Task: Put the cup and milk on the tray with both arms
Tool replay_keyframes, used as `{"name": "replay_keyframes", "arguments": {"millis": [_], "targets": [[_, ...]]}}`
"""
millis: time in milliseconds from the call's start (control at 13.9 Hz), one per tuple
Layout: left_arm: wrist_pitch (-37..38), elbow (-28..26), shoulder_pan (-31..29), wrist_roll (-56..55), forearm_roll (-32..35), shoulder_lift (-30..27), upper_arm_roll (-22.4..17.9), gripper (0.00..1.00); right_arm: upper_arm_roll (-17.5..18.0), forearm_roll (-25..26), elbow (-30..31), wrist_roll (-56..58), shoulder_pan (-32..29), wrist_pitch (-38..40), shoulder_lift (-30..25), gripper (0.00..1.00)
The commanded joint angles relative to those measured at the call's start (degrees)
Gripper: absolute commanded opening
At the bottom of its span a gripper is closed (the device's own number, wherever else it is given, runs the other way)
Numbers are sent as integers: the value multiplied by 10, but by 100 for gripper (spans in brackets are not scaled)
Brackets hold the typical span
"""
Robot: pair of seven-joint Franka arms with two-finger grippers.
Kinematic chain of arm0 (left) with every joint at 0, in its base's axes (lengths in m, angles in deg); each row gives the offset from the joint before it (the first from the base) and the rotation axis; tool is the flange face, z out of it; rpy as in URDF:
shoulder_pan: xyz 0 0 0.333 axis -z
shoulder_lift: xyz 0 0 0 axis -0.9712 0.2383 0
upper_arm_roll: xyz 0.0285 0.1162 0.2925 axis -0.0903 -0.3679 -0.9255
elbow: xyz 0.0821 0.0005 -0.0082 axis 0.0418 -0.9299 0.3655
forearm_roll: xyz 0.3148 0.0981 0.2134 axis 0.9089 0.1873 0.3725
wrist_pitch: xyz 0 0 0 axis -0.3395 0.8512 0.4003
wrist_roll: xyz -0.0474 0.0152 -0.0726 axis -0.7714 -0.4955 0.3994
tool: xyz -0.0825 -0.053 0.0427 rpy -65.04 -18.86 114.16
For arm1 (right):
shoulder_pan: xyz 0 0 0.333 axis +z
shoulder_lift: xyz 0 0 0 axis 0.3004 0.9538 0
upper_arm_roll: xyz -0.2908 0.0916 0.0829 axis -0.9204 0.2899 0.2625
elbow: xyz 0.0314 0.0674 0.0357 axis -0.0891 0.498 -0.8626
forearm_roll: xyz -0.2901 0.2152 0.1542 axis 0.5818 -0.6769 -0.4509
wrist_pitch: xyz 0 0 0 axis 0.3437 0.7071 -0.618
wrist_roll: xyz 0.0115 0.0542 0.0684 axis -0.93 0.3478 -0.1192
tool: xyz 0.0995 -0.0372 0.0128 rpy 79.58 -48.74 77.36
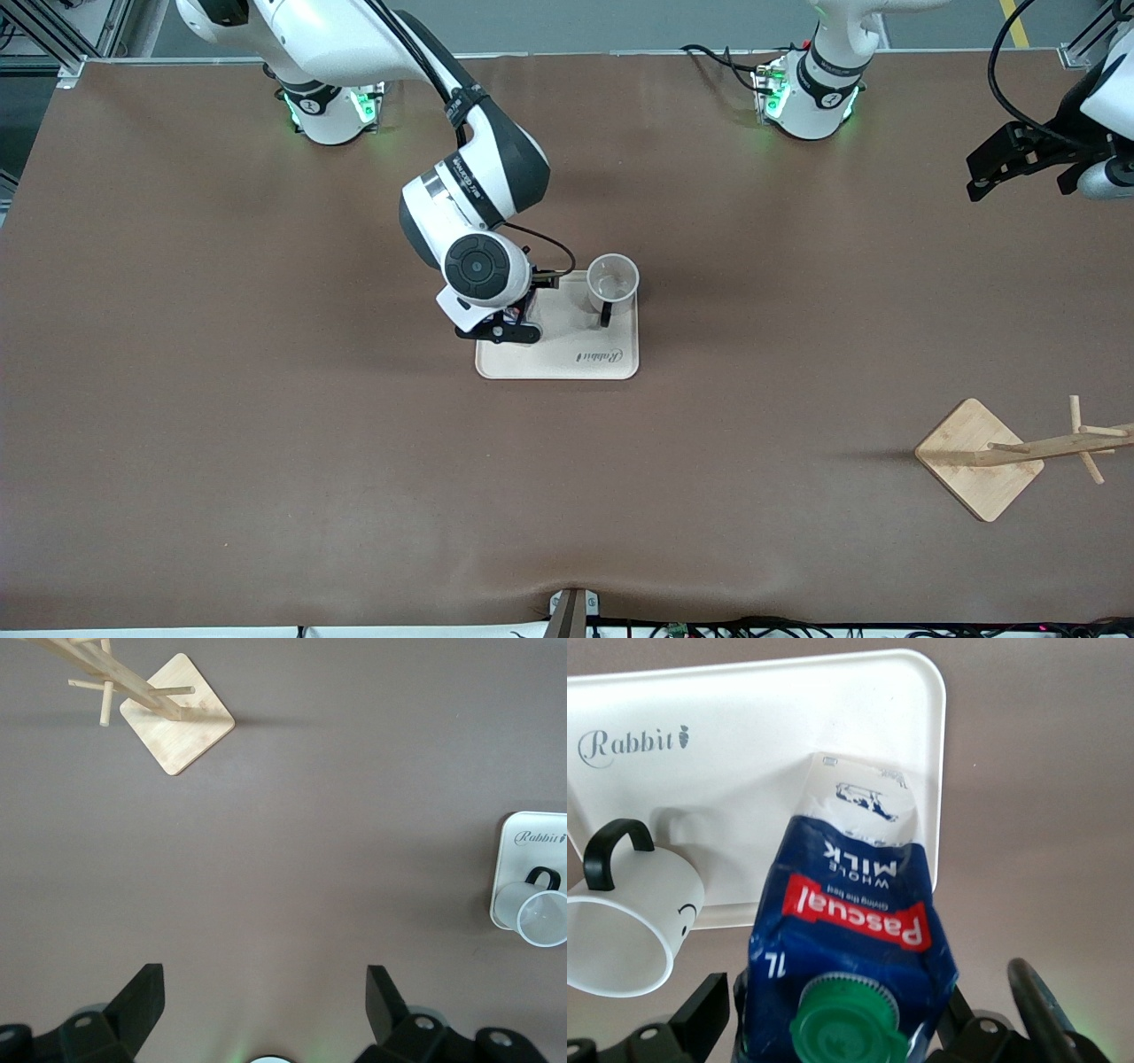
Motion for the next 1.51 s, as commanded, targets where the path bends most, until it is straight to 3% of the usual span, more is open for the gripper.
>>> {"name": "replay_keyframes", "arguments": {"millis": [0, 932, 1435], "targets": [[-8, -9, -3, 5, -9, -10, 0, 100, -1, 4, -10, 7, -6, 5, -4, 100], [-8, -20, -3, 2, -16, -15, 2, 100, -4, 3, -21, 6, -9, 14, -32, 100], [-8, -18, -3, 7, -18, -14, 0, 100, 1, 2, -128, 9, -59, 125, -35, 100]]}}
